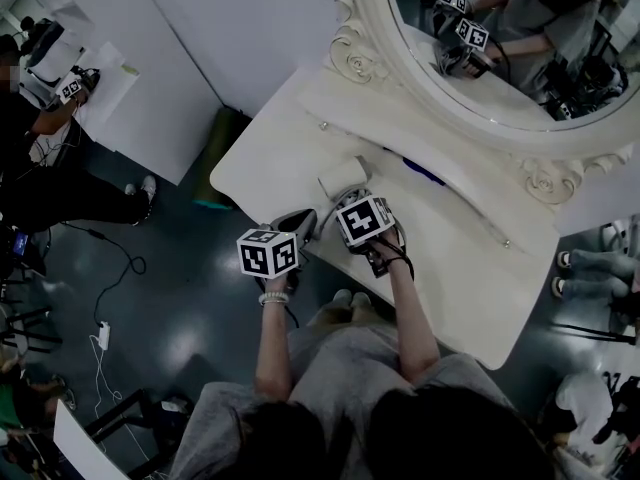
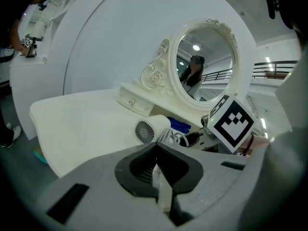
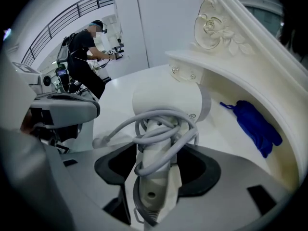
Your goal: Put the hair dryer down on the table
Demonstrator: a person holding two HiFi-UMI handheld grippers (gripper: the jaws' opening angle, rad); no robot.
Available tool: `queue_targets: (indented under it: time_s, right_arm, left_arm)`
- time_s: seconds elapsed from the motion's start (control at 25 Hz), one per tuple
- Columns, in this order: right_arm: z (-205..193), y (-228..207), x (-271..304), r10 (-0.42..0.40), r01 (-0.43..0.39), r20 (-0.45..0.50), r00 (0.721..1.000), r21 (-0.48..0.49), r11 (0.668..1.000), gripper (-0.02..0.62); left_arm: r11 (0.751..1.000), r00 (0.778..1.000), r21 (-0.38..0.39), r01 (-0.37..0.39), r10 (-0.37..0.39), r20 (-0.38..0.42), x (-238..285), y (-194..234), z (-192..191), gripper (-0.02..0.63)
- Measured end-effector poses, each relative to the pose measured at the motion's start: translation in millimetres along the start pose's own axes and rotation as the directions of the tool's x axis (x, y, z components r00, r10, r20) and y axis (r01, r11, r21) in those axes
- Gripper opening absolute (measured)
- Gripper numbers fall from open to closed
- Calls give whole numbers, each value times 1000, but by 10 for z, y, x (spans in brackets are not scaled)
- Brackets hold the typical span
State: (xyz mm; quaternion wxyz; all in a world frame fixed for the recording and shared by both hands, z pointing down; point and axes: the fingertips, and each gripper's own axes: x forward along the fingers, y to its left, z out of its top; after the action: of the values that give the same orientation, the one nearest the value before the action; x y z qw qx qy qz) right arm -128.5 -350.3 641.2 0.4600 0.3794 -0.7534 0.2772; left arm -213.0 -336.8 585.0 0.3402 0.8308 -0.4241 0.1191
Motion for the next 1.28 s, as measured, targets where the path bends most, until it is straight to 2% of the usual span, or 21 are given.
queue_targets:
  time_s: [0.16,0.36,0.48,0.72,0.88,1.04,1.28]
  right_arm:
    - [130,51,-11,42,-41,84,996,-5,999,257]
    - [4,-20,-105,14,-15,108,994,9,1000,261]
    - [63,-44,-196,24,-30,199,980,25,999,261]
    - [138,-106,-469,11,-28,305,952,51,998,260]
    - [228,-102,-739,50,-84,393,918,72,994,254]
    - [298,-88,-977,74,-136,472,878,97,986,172]
    - [385,-74,-1244,71,-147,549,833,96,985,12]
  left_arm:
    - [1000,1000,3,5,-5,-1,-17,-19,-10,5]
    - [1000,1000,27,0,-1,2,-46,-34,-13,5]
    - [999,1000,54,-9,8,9,-56,-66,12,5]
    - [995,999,94,-24,20,34,-113,-150,1,5]
    - [993,998,114,-25,19,55,-146,-233,-2,5]
    - [989,997,150,-14,2,79,-193,-355,77,5]
    - [978,986,210,14,-48,158,-298,-612,340,5]
